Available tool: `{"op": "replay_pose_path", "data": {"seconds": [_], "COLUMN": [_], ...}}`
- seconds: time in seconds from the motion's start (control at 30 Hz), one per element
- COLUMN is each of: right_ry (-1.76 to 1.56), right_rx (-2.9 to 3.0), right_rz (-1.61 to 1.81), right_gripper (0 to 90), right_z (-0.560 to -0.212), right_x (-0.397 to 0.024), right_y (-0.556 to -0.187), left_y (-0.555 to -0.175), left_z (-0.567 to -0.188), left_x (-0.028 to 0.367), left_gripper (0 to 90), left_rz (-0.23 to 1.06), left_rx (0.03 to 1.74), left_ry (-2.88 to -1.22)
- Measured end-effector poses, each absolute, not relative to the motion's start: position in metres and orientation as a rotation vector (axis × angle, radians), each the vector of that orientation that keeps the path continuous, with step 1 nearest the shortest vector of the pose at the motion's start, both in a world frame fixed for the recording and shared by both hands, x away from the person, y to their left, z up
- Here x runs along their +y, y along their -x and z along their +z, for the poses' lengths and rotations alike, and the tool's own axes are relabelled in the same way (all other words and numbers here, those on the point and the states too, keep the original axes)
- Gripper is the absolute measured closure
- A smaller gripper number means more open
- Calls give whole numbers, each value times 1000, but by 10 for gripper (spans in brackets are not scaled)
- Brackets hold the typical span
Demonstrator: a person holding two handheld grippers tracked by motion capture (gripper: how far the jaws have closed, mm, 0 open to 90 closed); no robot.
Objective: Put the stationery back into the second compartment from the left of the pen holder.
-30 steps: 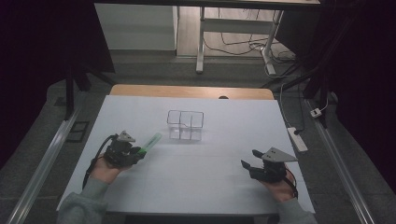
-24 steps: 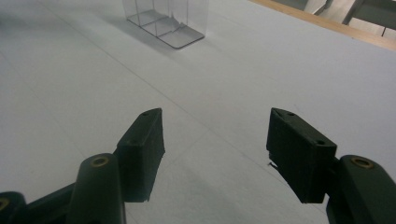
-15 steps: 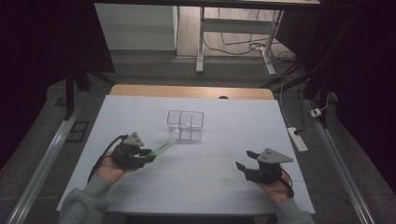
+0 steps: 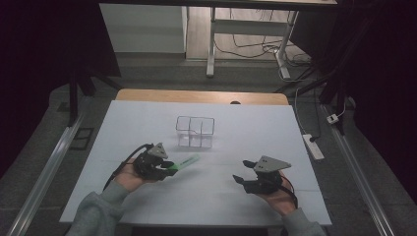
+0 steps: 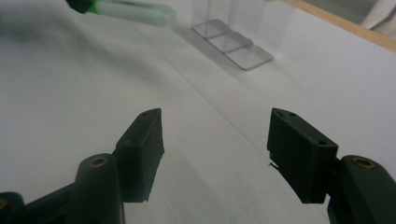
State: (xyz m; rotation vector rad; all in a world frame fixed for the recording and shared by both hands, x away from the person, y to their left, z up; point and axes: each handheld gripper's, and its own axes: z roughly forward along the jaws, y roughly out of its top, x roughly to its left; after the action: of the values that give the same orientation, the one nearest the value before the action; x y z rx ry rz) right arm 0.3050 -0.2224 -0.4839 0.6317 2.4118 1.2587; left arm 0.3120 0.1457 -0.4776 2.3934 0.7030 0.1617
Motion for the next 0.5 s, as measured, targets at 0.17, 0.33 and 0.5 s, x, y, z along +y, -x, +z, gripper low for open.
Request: {"op": "replay_pose_path", "data": {"seconds": [0.17, 0.33, 0.5], "right_ry": [-536, -477, -417], "right_rx": [2485, 2530, 2585], "right_rz": [1233, 1209, 1179], "right_gripper": [336, 336, 332], "right_z": [-483, -483, -483], "right_x": [-198, -183, -169], "right_y": [-311, -317, -323], "left_y": [-313, -314, -314], "left_z": [-479, -482, -483], "left_x": [132, 125, 119], "left_gripper": [669, 669, 669], "left_rz": [128, 102, 88], "left_rx": [652, 624, 604], "left_ry": [-2422, -2436, -2453]}}
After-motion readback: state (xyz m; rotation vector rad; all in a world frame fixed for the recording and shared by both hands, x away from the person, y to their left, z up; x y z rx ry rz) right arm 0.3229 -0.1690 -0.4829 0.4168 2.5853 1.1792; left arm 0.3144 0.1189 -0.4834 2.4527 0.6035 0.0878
